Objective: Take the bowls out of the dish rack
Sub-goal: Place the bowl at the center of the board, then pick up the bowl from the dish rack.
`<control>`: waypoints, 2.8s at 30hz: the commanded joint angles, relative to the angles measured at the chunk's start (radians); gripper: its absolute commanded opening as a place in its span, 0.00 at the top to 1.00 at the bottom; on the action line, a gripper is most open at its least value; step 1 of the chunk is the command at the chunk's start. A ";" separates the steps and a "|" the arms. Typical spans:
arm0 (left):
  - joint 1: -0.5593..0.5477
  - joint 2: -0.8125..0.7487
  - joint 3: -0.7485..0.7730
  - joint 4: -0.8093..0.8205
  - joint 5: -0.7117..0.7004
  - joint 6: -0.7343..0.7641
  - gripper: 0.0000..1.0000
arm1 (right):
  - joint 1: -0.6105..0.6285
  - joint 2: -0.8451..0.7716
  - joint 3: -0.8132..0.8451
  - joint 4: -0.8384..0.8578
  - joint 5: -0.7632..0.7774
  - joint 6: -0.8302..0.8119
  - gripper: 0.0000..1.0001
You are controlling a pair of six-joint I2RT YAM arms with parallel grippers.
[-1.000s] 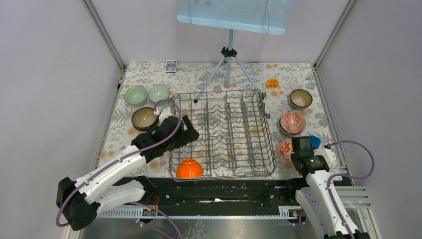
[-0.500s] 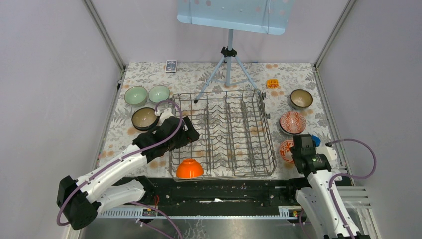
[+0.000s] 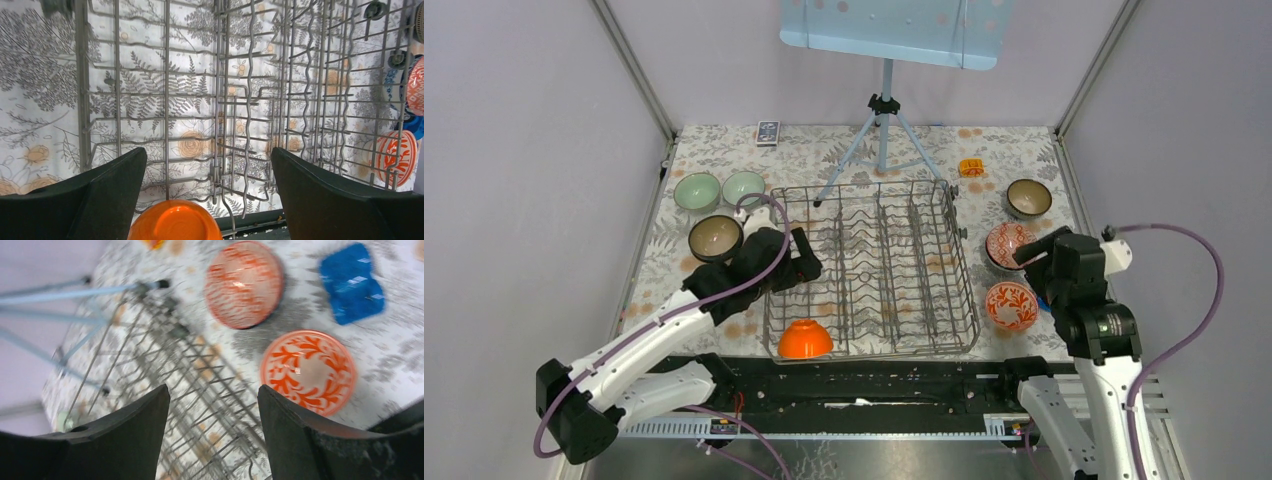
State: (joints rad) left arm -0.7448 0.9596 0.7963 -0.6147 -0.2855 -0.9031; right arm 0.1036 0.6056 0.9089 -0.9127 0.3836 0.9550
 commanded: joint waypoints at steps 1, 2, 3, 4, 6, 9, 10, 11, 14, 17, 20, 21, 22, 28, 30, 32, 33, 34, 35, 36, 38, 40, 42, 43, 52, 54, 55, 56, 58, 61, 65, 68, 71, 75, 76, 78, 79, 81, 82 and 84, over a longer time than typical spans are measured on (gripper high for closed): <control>0.004 -0.035 0.085 -0.027 -0.067 0.083 0.01 | -0.004 0.059 0.089 0.128 -0.344 -0.221 0.28; 0.004 -0.039 0.090 -0.036 -0.066 0.097 0.01 | -0.004 0.074 0.103 0.160 -0.433 -0.244 0.27; 0.003 -0.044 0.094 -0.044 -0.068 0.103 0.01 | -0.004 0.092 0.115 0.190 -0.523 -0.263 0.27; 0.004 -0.050 0.094 -0.059 -0.069 0.104 0.01 | -0.004 0.112 0.127 0.224 -0.611 -0.279 0.27; 0.004 -0.070 0.087 -0.081 -0.069 0.105 0.01 | 0.004 0.160 0.153 0.256 -0.751 -0.293 0.28; 0.004 -0.098 0.073 -0.123 -0.071 0.089 0.01 | 0.121 0.211 0.180 0.299 -0.741 -0.303 0.28; 0.003 -0.108 0.069 -0.137 -0.065 0.086 0.01 | 0.208 0.233 0.191 0.312 -0.693 -0.308 0.28; 0.003 -0.115 0.065 -0.146 -0.054 0.087 0.01 | 0.306 0.262 0.207 0.319 -0.624 -0.314 0.28; 0.004 -0.137 0.063 -0.179 -0.005 0.084 0.01 | 0.593 0.368 0.241 0.370 -0.483 -0.358 0.26; 0.003 -0.172 0.052 -0.190 0.048 0.071 0.01 | 0.680 0.455 0.190 0.521 -0.535 -0.383 0.26; 0.003 -0.237 0.032 -0.201 0.065 0.032 0.01 | 0.718 0.505 0.113 0.689 -0.605 -0.396 0.27; 0.003 -0.258 0.029 -0.214 0.061 0.013 0.01 | 0.730 0.519 0.089 0.736 -0.630 -0.406 0.27; 0.003 -0.277 0.023 -0.227 0.061 0.000 0.01 | 0.748 0.533 0.070 0.777 -0.649 -0.423 0.28; 0.003 -0.318 -0.022 -0.347 -0.018 -0.092 0.01 | 1.007 0.566 -0.012 0.885 -0.467 -0.676 0.24; 0.003 -0.318 -0.036 -0.349 -0.027 -0.119 0.01 | 1.105 0.565 -0.051 0.947 -0.339 -0.765 0.20; 0.003 -0.313 -0.041 -0.349 -0.023 -0.137 0.01 | 1.194 0.568 -0.079 0.998 -0.228 -0.840 0.17; 0.002 -0.309 -0.040 -0.348 -0.021 -0.136 0.01 | 1.223 0.567 -0.092 1.026 -0.193 -0.873 0.16; 0.002 -0.303 -0.037 -0.349 -0.025 -0.125 0.01 | 1.250 0.565 -0.107 1.056 -0.155 -0.898 0.16; 0.003 -0.295 -0.030 -0.348 -0.033 -0.109 0.01 | 1.282 0.561 -0.123 1.090 -0.118 -0.928 0.16; 0.003 -0.286 -0.022 -0.343 -0.043 -0.085 0.01 | 1.315 0.559 -0.143 1.122 -0.076 -0.947 0.16; 0.002 -0.258 0.003 -0.320 -0.051 -0.020 0.01 | 1.377 0.566 -0.182 1.192 0.011 -1.018 0.17; 0.002 -0.215 0.018 -0.278 -0.036 0.034 0.02 | 1.442 0.594 -0.206 1.252 0.106 -1.087 0.19; 0.002 -0.160 0.025 -0.229 -0.002 0.072 0.06 | 1.496 0.628 -0.215 1.307 0.192 -1.150 0.20; 0.004 -0.129 0.029 -0.208 0.012 0.082 0.09 | 1.515 0.645 -0.213 1.326 0.219 -1.173 0.21; 0.012 0.024 0.012 -0.048 0.105 0.125 0.33 | 1.597 0.813 -0.138 1.345 0.344 -1.297 0.25; 0.022 0.038 0.010 -0.037 0.121 0.133 0.35 | 1.598 0.828 -0.129 1.335 0.340 -1.295 0.26; 0.027 0.042 0.008 -0.033 0.122 0.136 0.36 | 1.598 0.832 -0.127 1.333 0.335 -1.291 0.26; 0.032 0.043 0.006 -0.029 0.126 0.140 0.36 | 1.598 0.835 -0.124 1.329 0.327 -1.288 0.26; 0.042 0.047 -0.001 -0.022 0.136 0.145 0.37 | 1.600 0.843 -0.115 1.321 0.324 -1.281 0.26; 0.055 0.047 -0.013 -0.013 0.149 0.150 0.38 | 1.604 0.849 -0.108 1.320 0.316 -1.281 0.26; 0.066 0.044 -0.031 -0.003 0.163 0.153 0.39 | 1.615 0.851 -0.098 1.317 0.300 -1.286 0.26; 0.069 0.040 -0.044 0.003 0.173 0.152 0.39 | 1.617 0.866 -0.082 1.291 0.287 -1.279 0.25; 0.070 0.033 -0.058 0.008 0.180 0.149 0.39 | 1.616 0.885 -0.075 1.274 0.282 -1.272 0.24; 0.070 0.025 -0.073 0.010 0.183 0.148 0.40 | 1.617 0.916 -0.057 1.248 0.298 -1.261 0.24; 0.070 0.023 -0.077 0.010 0.184 0.147 0.40 | 1.616 0.926 -0.049 1.239 0.315 -1.258 0.24; 0.072 0.023 -0.083 0.012 0.187 0.146 0.40 | 1.616 0.941 -0.035 1.222 0.333 -1.255 0.25; 0.070 0.022 -0.086 0.014 0.190 0.144 0.40 | 1.616 0.947 -0.032 1.225 0.346 -1.254 0.26; 0.071 0.020 -0.091 0.018 0.197 0.142 0.40 | 1.616 0.955 -0.026 1.222 0.368 -1.253 0.26; 0.072 0.019 -0.094 0.020 0.198 0.141 0.40 | 1.616 0.960 -0.024 1.225 0.380 -1.254 0.27; 0.072 0.018 -0.098 0.022 0.201 0.139 0.40 | 1.616 0.963 -0.025 1.228 0.397 -1.257 0.28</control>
State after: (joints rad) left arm -0.6796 1.0019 0.7090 -0.6353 -0.1001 -0.7635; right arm 1.7130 1.5597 0.8410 0.3065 0.7017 -0.3134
